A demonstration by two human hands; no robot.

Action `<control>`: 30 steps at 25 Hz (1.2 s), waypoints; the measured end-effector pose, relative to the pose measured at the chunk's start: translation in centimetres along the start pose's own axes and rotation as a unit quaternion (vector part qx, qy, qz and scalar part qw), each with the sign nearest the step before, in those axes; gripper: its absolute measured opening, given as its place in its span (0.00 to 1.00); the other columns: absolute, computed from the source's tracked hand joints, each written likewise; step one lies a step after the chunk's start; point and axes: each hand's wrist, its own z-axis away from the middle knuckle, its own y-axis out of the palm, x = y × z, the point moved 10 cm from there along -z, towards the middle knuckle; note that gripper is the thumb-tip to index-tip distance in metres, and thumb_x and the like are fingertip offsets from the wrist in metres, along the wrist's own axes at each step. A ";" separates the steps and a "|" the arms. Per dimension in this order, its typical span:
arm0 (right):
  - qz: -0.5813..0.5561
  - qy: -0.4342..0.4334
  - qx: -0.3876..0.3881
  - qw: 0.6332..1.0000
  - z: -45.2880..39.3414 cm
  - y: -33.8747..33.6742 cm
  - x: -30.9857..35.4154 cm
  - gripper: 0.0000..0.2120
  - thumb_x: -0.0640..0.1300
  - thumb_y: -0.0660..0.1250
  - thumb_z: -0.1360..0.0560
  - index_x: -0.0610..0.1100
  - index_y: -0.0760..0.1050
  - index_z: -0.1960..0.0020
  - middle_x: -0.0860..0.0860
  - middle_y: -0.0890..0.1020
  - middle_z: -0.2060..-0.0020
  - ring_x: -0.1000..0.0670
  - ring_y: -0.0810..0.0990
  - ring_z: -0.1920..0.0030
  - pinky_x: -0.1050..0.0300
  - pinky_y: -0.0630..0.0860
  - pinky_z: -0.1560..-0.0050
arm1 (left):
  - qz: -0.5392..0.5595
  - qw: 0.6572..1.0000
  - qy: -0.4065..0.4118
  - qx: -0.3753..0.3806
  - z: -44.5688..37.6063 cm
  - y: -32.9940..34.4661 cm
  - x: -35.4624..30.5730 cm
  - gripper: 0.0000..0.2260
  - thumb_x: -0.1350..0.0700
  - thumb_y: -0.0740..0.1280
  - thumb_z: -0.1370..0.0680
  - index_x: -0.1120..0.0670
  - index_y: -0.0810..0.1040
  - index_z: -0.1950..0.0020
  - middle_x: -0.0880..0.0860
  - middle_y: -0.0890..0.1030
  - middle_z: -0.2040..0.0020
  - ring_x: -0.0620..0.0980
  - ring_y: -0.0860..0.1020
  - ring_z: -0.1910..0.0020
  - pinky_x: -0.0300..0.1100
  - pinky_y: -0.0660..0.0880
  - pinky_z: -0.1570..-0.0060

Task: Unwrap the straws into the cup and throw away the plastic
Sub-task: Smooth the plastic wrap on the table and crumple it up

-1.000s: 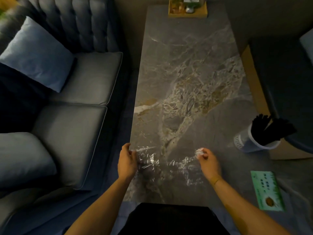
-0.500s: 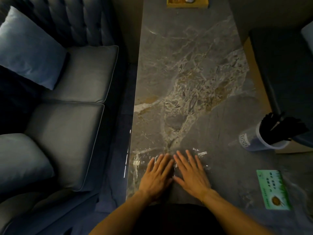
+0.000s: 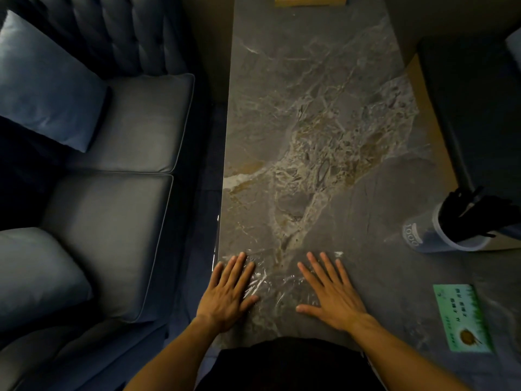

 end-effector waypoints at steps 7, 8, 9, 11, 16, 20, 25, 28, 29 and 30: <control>-0.008 -0.022 0.020 1.000 -0.7 -1.6 -0.3 0.44 0.67 0.58 0.27 0.56 0.35 0.23 0.53 0.34 0.23 0.46 0.33 0.24 0.42 0.37 0.23 | -0.011 1.000 -0.008 -0.005 -0.2 -2.7 -1.1 0.34 0.31 0.50 0.22 0.49 0.55 0.22 0.54 0.54 0.21 0.56 0.52 0.21 0.58 0.36 0.29; -0.012 -0.022 0.018 1.000 -0.7 -2.1 -0.5 0.42 0.65 0.60 0.26 0.55 0.39 0.22 0.53 0.37 0.22 0.47 0.36 0.23 0.43 0.40 0.23 | -0.008 1.000 -0.013 -0.005 -0.3 -3.2 -1.3 0.34 0.31 0.50 0.23 0.48 0.57 0.22 0.54 0.55 0.21 0.57 0.55 0.22 0.58 0.34 0.29; -0.016 -0.022 0.014 1.000 -0.7 -2.6 -0.7 0.40 0.63 0.61 0.25 0.54 0.43 0.22 0.53 0.42 0.21 0.47 0.39 0.22 0.45 0.42 0.22 | 0.000 1.000 -0.018 -0.011 -0.5 -3.9 -1.5 0.34 0.30 0.51 0.24 0.47 0.57 0.22 0.53 0.56 0.20 0.56 0.55 0.22 0.58 0.32 0.28; -0.029 -0.029 -0.001 0.999 -0.3 -3.7 -1.4 0.35 0.61 0.60 0.24 0.52 0.51 0.22 0.52 0.51 0.21 0.48 0.46 0.22 0.48 0.46 0.22 | 0.027 0.999 -0.035 -0.016 -1.0 -5.0 -1.7 0.31 0.31 0.53 0.25 0.43 0.59 0.25 0.49 0.60 0.23 0.53 0.56 0.23 0.58 0.32 0.26; -0.045 -0.037 -0.056 0.997 2.7 -6.7 -5.1 0.21 0.57 0.58 0.22 0.50 0.71 0.33 0.52 0.75 0.36 0.48 0.71 0.33 0.53 0.66 0.35 | 0.027 0.998 0.011 -0.055 -2.2 -8.5 -6.1 0.19 0.40 0.56 0.22 0.43 0.73 0.35 0.47 0.74 0.34 0.49 0.71 0.32 0.54 0.53 0.25; -0.036 -0.010 -0.040 0.999 6.7 -7.0 -10.9 0.19 0.57 0.56 0.22 0.52 0.72 0.34 0.51 0.78 0.38 0.48 0.74 0.37 0.52 0.69 0.37 | 0.046 0.996 0.066 -0.047 -4.1 -10.4 -12.0 0.16 0.42 0.57 0.21 0.45 0.75 0.38 0.47 0.77 0.38 0.49 0.75 0.37 0.46 0.66 0.35; -0.057 0.058 -0.041 0.996 11.5 -7.2 -19.3 0.19 0.58 0.56 0.21 0.53 0.71 0.33 0.51 0.77 0.37 0.49 0.74 0.37 0.52 0.72 0.40 | 0.054 0.993 0.093 -0.043 -6.7 -12.6 -18.0 0.16 0.41 0.59 0.22 0.45 0.76 0.39 0.48 0.78 0.39 0.51 0.77 0.41 0.47 0.72 0.43; -0.091 0.091 -0.058 0.990 13.7 -7.0 -23.7 0.19 0.59 0.57 0.22 0.55 0.72 0.34 0.52 0.77 0.37 0.50 0.74 0.37 0.53 0.72 0.40 | 0.049 0.992 0.104 -0.047 -7.7 -13.4 -21.0 0.16 0.40 0.59 0.23 0.44 0.76 0.40 0.47 0.79 0.40 0.50 0.78 0.43 0.45 0.72 0.44; -0.099 0.093 -0.062 0.989 14.2 -7.0 -24.9 0.20 0.59 0.58 0.22 0.55 0.72 0.34 0.52 0.77 0.38 0.50 0.74 0.37 0.53 0.72 0.41 | 0.041 0.992 0.106 -0.049 -8.0 -13.7 -21.9 0.16 0.39 0.60 0.23 0.44 0.76 0.40 0.47 0.79 0.40 0.49 0.78 0.43 0.45 0.72 0.43; -0.102 0.093 -0.067 0.988 14.6 -7.1 -25.9 0.20 0.60 0.58 0.23 0.55 0.72 0.34 0.53 0.77 0.38 0.50 0.74 0.38 0.54 0.72 0.42 | 0.031 0.992 0.108 -0.052 -8.3 -14.0 -22.8 0.17 0.39 0.60 0.24 0.44 0.76 0.40 0.46 0.79 0.40 0.49 0.78 0.43 0.45 0.72 0.43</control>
